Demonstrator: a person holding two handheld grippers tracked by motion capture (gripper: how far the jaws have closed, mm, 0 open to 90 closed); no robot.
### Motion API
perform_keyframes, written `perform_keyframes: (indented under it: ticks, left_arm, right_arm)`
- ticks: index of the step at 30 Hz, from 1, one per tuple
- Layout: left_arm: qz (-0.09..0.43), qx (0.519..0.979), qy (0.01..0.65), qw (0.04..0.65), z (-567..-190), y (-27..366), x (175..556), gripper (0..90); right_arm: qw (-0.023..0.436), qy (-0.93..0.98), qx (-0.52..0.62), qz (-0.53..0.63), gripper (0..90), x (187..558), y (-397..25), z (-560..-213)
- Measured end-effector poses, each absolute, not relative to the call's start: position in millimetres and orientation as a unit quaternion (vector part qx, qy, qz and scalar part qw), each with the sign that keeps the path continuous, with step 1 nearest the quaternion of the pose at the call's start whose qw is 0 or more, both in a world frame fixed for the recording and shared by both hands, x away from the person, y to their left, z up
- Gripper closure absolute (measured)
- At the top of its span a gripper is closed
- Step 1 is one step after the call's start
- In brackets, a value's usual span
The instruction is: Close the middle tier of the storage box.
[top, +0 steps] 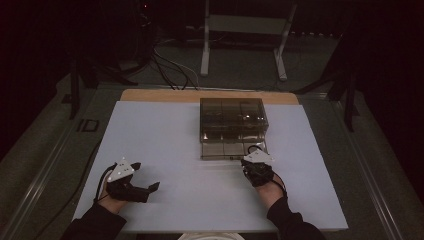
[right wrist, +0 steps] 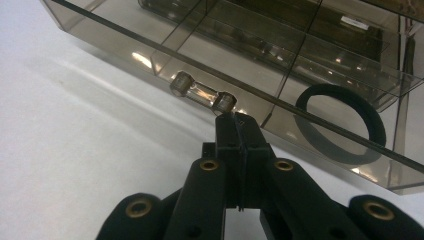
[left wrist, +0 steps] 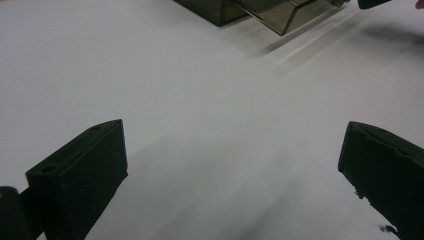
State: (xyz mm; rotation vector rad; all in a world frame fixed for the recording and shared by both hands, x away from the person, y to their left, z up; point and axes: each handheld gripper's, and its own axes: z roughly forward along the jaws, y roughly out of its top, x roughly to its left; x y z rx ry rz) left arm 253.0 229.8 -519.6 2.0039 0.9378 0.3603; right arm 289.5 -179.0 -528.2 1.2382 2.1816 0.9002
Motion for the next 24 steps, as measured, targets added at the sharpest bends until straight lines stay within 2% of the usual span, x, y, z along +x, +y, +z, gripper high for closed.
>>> perform_keyframes:
  ticks: [24]
  left_arm:
    - [0.143,0.805,0.377,0.436,-520.0,230.2,253.1,0.9]
  right_arm:
    - [0.241,0.797,0.452,0.319,90.0,298.4,-178.1,-533.3]
